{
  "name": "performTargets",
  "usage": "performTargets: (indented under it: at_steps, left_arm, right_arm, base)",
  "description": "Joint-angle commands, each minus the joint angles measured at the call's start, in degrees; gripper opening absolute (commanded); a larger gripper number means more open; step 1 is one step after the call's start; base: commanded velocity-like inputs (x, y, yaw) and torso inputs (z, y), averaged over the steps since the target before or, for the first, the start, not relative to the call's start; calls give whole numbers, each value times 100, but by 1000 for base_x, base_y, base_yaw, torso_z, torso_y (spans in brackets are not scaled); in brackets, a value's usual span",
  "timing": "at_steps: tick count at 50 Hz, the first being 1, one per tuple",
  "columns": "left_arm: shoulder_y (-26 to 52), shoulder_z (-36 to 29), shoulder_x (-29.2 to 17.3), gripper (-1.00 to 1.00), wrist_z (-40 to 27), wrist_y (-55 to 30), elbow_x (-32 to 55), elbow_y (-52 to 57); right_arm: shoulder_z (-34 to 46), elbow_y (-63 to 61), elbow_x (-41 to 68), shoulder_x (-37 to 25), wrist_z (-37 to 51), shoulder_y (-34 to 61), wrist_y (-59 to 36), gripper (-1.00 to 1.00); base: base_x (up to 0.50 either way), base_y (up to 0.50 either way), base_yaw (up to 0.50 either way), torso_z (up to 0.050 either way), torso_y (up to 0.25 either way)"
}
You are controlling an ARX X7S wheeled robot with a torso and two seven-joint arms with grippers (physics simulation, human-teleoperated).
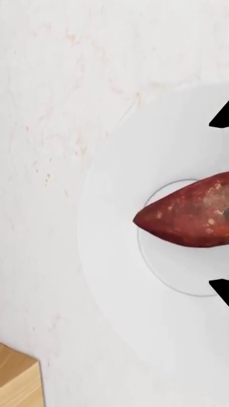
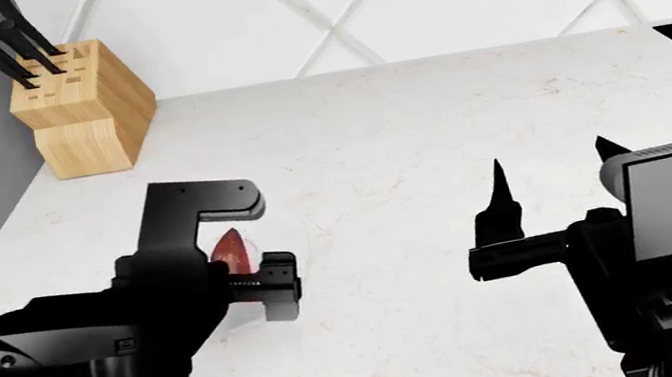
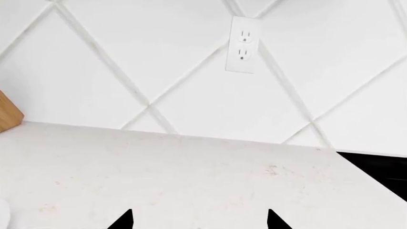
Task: Place the sweet potato on the top rack of the oven.
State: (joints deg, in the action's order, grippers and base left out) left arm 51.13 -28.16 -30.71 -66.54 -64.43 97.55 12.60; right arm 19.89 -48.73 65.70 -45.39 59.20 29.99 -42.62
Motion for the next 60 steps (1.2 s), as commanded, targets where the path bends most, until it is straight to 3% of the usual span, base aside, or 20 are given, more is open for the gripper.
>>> performTargets:
  at_steps: [1, 38, 39, 60]
  left_arm:
    - [-9, -62, 29, 100, 151, 42, -132, -88]
    - [-102, -154, -22, 100, 171, 131, -76, -60]
    - [-102, -144, -40, -100, 144, 148, -104, -47]
    - [61, -217, -55, -100, 60, 101, -18, 47]
  right_arm:
    - [28, 59, -80, 12, -56, -40, 46, 100]
    - [51, 29, -58, -6, -23, -12, 67, 100]
    - [38, 38, -52, -12, -23, -31, 83, 100]
    - [16, 12, -25, -45, -3, -36, 123, 100]
  base:
    - [0, 0, 0, 0, 0]
    - [0, 0, 0, 0, 0]
    - [0, 0, 0, 0, 0]
    - [0, 0, 0, 0, 0]
